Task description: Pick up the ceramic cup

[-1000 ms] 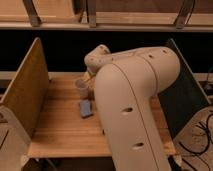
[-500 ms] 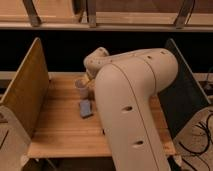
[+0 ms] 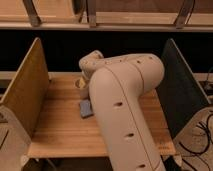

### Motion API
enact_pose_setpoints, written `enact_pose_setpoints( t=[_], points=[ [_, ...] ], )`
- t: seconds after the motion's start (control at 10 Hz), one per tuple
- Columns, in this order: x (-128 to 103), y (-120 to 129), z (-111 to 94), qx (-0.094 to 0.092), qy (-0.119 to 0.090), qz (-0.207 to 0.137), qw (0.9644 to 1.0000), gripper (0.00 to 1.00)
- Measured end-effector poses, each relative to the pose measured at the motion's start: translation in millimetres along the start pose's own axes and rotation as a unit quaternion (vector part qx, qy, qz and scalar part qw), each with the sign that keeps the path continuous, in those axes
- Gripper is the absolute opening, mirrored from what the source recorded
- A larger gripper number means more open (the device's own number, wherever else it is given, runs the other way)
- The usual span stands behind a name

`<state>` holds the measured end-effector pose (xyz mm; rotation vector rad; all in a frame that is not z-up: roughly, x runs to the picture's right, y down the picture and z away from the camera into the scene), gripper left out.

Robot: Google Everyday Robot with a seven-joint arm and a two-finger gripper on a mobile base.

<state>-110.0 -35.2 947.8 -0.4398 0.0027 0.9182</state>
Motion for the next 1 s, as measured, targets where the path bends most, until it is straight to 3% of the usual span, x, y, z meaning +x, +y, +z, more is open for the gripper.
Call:
enact_pose_setpoints(
  t=[0.3, 0.5, 1.0],
  points=[
    [0, 3, 10, -0.023, 0.007, 0.004, 0.9997, 0.24],
    [-13, -1, 1, -0.033, -0.014, 0.003, 0.9993, 0.03],
    [-44, 2, -52, -0.055, -0.093, -0.003, 0.9942, 0.0]
  ],
)
